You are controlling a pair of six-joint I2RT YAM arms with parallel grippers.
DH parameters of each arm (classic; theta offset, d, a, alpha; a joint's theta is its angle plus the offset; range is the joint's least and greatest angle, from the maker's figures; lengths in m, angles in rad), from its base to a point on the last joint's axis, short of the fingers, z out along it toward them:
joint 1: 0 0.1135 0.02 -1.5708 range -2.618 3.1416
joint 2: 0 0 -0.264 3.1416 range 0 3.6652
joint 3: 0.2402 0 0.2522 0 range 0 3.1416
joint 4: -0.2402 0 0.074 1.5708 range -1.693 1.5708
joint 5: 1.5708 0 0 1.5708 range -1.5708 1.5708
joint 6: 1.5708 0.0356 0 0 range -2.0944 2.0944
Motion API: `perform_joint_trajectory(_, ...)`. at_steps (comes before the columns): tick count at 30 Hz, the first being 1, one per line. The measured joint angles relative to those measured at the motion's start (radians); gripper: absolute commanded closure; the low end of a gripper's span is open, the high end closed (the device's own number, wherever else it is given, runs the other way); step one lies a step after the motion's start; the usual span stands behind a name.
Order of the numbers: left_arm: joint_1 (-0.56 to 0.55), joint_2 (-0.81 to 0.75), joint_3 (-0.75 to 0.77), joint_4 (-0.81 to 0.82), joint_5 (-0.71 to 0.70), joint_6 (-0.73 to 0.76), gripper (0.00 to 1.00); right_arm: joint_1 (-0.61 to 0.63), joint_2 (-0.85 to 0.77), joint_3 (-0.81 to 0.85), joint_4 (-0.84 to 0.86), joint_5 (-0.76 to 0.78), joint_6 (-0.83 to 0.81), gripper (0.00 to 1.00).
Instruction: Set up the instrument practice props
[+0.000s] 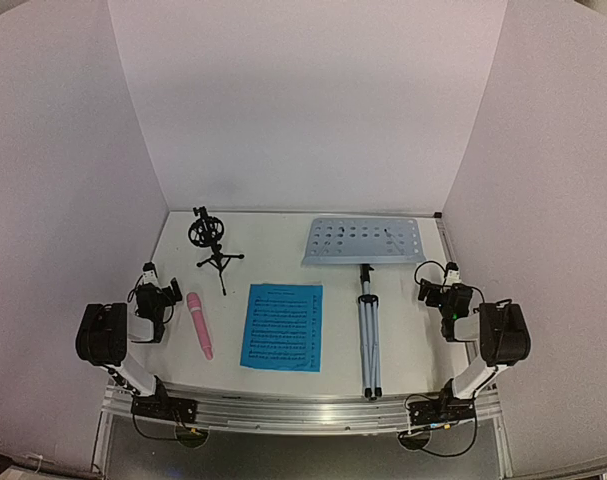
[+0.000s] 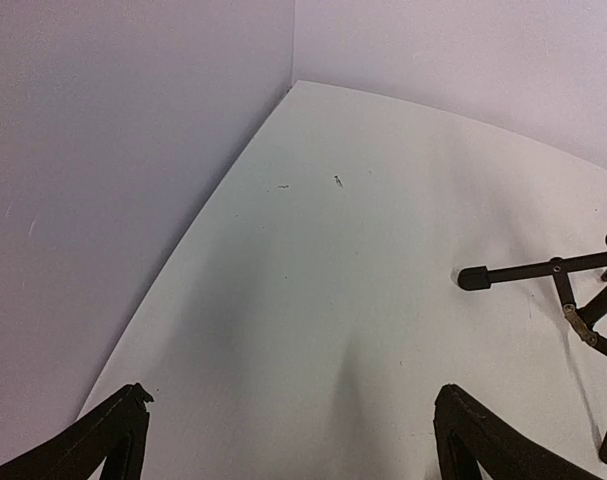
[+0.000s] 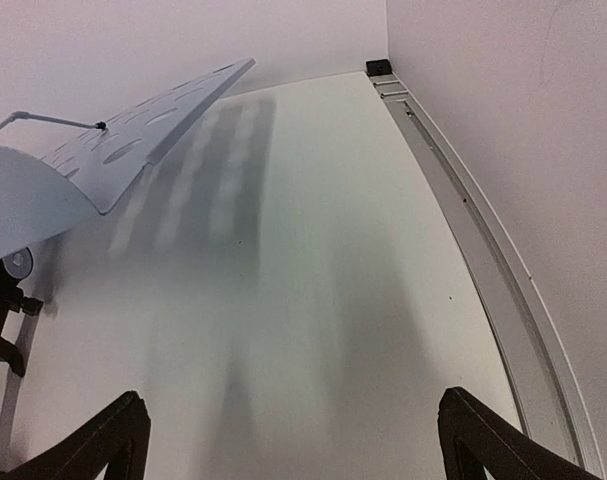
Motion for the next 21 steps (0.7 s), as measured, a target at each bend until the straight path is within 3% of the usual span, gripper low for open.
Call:
perform_joint_trajectory(6,0.000,0.000,0.000,0.000,0.000,0.000,0.00,0.000,-0.014,0.019,-0.059,0.032,0.009,0.02)
perform_joint_trajectory(11,0.000,0.000,0.000,0.000,0.000,0.000,0.00,0.000,-0.164,0.122,-0.278,0.086,0.027,0.02)
perform_joint_trajectory(15,0.000,-0.016,0.000,-0.015,0.007,0.001,0.00,0.000,-0.311,0.238,-0.450,0.091,0.063,0.09)
perform_joint_trajectory(21,0.000,-0.308,0.055,-0.275,-0.003,-0.025,0.00,0.005,-0.356,0.574,-0.867,0.061,0.137,0.09)
